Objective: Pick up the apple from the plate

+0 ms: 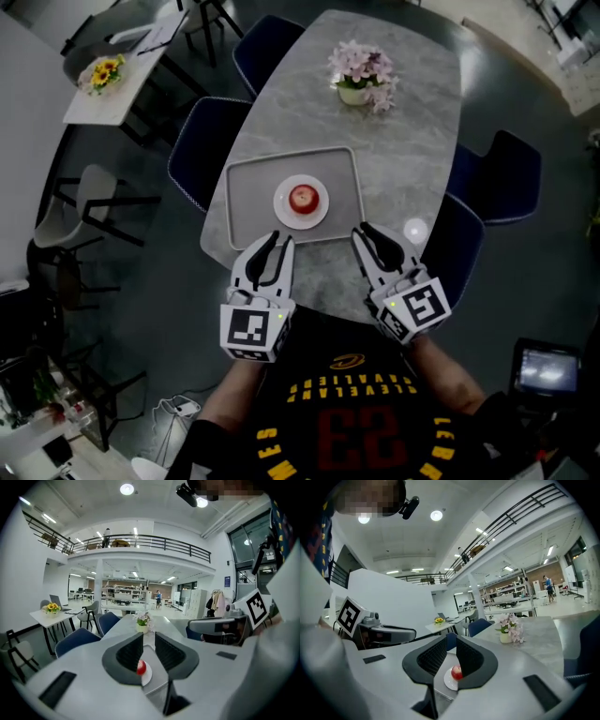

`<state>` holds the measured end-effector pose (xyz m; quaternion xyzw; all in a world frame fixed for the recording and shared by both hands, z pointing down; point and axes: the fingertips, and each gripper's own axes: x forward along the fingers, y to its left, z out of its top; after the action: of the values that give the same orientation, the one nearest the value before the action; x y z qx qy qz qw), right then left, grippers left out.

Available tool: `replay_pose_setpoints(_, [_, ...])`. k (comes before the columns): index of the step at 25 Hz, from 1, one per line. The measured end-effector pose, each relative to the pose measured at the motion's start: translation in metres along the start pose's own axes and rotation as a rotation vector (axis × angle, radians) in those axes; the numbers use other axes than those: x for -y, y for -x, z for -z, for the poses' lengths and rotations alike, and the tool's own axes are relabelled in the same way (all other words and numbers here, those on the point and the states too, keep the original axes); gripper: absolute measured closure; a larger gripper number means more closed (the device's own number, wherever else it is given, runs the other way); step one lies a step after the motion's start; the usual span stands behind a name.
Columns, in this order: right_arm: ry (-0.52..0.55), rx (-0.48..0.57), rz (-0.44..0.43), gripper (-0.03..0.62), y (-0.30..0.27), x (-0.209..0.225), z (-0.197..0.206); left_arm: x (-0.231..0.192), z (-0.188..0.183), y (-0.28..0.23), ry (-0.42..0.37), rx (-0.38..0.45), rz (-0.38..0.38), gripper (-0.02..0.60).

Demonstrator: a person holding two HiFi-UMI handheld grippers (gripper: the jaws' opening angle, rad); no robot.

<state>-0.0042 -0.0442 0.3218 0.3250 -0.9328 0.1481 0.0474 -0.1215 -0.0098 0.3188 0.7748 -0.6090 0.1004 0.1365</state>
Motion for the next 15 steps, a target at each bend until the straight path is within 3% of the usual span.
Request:
replay_pose_setpoints(9, [-0.132,-0.153,0.121,0.546,-0.050,0.030,0.058,-0.054,0.055,-0.059,0.038,-0.232,0.110,0.514])
replay_pose_setpoints(15, [-0.204,-0.227,0.174,0.546,-0.070,0.044,0.097,-0.076,0.097,-0.083,0.227,-0.344,0.173,0.514])
